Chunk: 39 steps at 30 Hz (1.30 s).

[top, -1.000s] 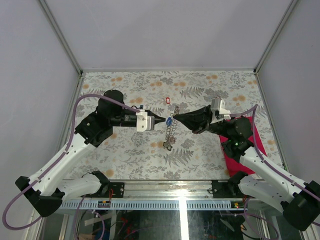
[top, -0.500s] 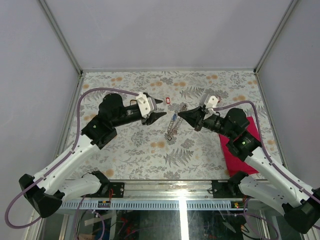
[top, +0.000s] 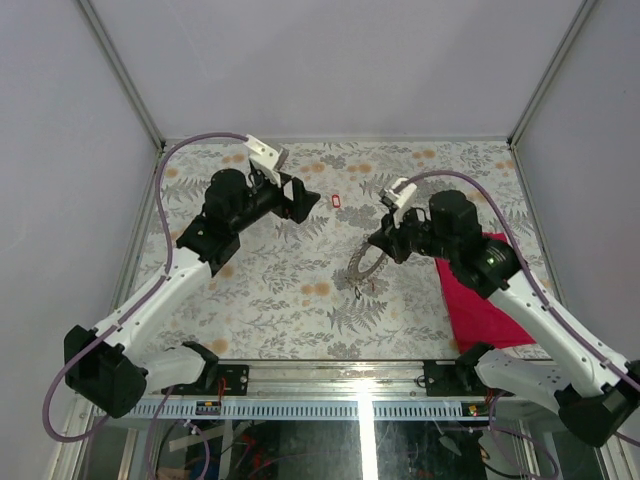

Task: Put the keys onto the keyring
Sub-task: Place the keyring at the center of the board.

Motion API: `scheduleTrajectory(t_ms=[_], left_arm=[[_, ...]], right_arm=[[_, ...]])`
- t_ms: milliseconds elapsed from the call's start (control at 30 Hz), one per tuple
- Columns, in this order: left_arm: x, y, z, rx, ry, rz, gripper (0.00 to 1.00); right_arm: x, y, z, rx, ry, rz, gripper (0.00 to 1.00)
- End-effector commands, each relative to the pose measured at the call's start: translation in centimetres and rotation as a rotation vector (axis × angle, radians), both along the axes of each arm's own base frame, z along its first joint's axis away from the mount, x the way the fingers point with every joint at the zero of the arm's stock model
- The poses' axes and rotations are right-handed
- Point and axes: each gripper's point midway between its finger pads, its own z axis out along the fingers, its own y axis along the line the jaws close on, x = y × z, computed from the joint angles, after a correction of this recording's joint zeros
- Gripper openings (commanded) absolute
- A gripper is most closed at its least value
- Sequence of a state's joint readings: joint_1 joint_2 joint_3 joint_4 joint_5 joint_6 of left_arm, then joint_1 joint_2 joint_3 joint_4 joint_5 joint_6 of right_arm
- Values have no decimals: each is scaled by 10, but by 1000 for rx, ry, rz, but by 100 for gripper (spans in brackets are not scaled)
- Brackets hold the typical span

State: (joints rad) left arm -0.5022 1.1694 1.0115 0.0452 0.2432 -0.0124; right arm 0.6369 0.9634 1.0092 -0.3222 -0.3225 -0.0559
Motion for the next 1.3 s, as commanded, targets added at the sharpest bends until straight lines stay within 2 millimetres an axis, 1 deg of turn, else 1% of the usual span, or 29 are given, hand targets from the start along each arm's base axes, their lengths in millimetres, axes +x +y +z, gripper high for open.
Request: scheduleTrajectory(t_ms=[0,200,300,367,600,667,700,733,833,900,967,1033,1067,1133,1233,1267], left_arm=[[17,14,18,-120,89,100,85],[25,36,7,-131,150,191,94],[29,48,-1,-136,187,237,96],[32,56,-7,-133,214,274,97],[41,76,-22,-135,273,395,100],[44,83,-26,-137,290,447,100],[46,87,-28,-138,299,475,100],[48,91,-31,-136,313,505,100],[51,97,-42,-118,366,557,100],[52,97,-47,-110,403,561,100],[54,96,-51,-105,439,565,100],[57,98,-58,-103,472,572,100],[58,100,-60,-102,478,569,100],[60,105,-63,-110,477,570,100],[61,116,-61,-116,451,609,100],[61,120,-58,-121,434,622,100]], right_arm=[[-1,3,-18,-96,191,-10,3],[6,20,-59,-153,381,-3,2],[15,34,-81,-159,438,-14,2],[25,44,-91,-156,461,-29,2],[66,83,-114,-111,474,-68,6],[76,90,-120,-106,476,-78,8],[81,93,-118,-97,467,-87,9],[85,96,-130,-108,480,-94,9],[96,105,-144,-97,490,-106,12],[102,112,-147,-78,493,-106,15],[107,118,-148,-50,489,-108,21],[112,121,-142,-17,468,-111,29],[113,121,-137,0,458,-115,34],[116,119,-126,40,439,-120,47],[121,102,-108,146,444,-166,63],[122,93,-100,208,455,-178,72]])
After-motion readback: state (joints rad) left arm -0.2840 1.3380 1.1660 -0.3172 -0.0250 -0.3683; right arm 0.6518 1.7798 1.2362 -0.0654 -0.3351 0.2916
